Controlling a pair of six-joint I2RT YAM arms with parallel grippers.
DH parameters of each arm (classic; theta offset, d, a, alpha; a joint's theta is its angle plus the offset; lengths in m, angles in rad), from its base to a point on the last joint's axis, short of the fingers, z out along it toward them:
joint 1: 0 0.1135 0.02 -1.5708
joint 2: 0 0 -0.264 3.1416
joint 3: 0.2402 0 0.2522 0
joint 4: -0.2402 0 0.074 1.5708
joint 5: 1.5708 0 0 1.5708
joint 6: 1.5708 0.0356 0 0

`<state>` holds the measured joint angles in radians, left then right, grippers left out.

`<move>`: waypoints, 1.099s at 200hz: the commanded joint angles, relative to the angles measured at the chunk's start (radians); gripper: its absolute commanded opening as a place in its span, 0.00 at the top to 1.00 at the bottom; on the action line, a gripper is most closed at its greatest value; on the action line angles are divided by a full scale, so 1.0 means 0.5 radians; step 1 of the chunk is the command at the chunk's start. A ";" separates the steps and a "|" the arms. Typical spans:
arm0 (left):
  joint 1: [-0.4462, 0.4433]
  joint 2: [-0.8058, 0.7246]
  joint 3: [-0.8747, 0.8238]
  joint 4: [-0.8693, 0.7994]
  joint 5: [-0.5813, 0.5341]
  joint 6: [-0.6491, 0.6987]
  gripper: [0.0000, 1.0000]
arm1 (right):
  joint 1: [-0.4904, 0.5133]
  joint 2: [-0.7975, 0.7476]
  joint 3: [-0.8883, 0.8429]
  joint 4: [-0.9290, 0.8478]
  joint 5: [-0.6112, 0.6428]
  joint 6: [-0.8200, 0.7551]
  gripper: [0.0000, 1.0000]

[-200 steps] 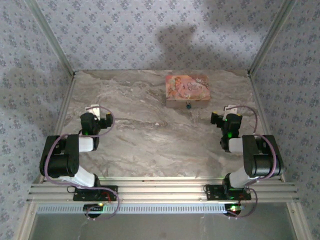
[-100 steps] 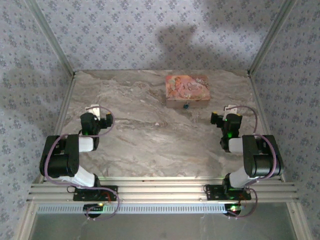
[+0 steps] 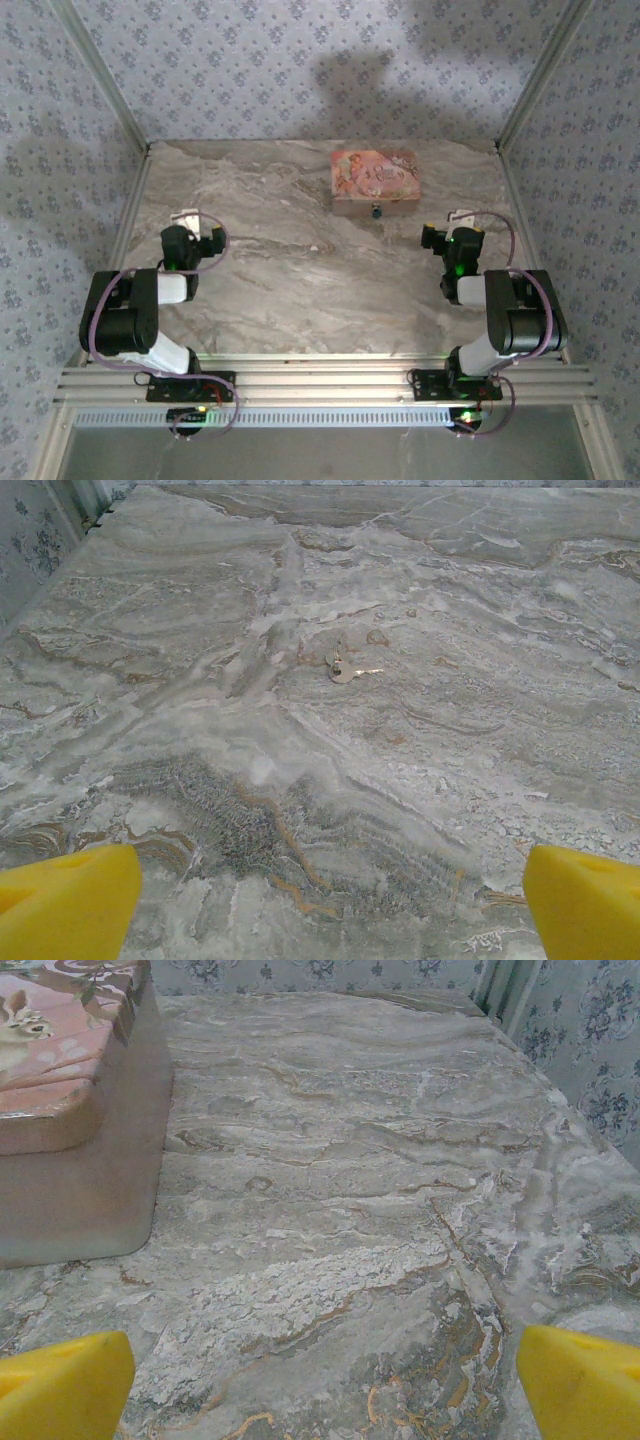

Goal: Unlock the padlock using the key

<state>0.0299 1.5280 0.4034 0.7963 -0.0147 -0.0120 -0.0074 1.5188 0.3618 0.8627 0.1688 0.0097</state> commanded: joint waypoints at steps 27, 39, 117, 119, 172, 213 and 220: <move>0.008 0.012 0.025 0.024 0.046 -0.028 0.02 | -0.006 0.010 0.017 -0.009 0.006 -0.016 0.00; 0.008 0.009 0.022 0.029 0.048 -0.024 0.02 | -0.009 0.009 0.013 -0.002 0.001 -0.016 0.00; -0.001 -0.390 0.448 -1.069 0.024 -0.371 0.02 | -0.027 -0.292 0.699 -1.436 -0.040 0.262 0.02; -0.004 -0.392 0.468 -1.091 0.030 -0.390 0.03 | -0.033 -0.284 0.735 -1.480 -0.054 0.294 0.02; -0.331 -0.015 1.235 -1.624 0.404 -0.801 0.13 | -0.051 0.191 1.699 -2.101 -0.521 0.721 0.09; -0.663 0.536 1.883 -1.737 0.522 -0.930 0.17 | -0.010 0.808 2.423 -2.462 -0.720 0.772 0.14; -0.707 0.644 2.009 -1.761 0.556 -0.946 0.20 | -0.007 0.891 2.500 -2.497 -0.746 0.784 0.15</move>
<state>-0.2535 1.7199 1.2469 0.0086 0.1753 -0.4152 -0.0231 1.8397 1.4879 -0.1864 -0.1120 0.3519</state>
